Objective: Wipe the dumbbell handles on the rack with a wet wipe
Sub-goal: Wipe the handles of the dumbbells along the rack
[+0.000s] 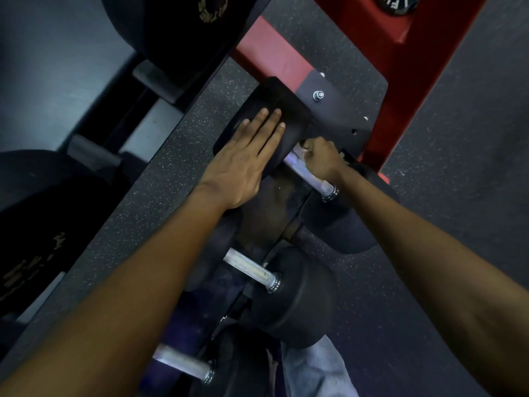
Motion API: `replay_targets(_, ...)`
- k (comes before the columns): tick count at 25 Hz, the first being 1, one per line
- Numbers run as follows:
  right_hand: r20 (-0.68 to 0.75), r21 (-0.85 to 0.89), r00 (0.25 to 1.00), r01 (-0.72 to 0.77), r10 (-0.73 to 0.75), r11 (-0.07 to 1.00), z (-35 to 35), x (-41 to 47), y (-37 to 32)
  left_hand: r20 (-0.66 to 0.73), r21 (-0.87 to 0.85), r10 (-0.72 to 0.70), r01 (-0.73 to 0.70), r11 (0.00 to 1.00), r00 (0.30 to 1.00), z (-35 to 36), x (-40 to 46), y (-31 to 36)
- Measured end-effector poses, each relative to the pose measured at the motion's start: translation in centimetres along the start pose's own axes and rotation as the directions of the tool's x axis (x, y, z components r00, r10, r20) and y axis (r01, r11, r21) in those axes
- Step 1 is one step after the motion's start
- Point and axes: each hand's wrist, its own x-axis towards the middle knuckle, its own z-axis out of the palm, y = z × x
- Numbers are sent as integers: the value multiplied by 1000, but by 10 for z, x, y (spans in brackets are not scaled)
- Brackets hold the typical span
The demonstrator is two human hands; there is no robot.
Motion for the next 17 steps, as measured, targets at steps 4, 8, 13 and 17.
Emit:
replay_targets(4, 144, -229, 987, 107, -75, 968, -11, -5, 31, -9, -10, -3, 3, 1000, 1000, 2, 0, 0)
replay_targets(8, 309, -422, 951, 107, 32, 900, -11, 0, 55, -35, -26, 10, -11, 1000, 999, 4, 1, 0)
replay_targets(13, 337, -203, 937, -24, 93, 979, 3, 17, 46, -46, -20, 8, -9, 1000, 999, 7, 0, -1)
replay_targets(17, 408, 499, 867, -474, 285, 726, 18, 24, 31, -60, -46, 2, -5, 999, 998, 9, 0, -2)
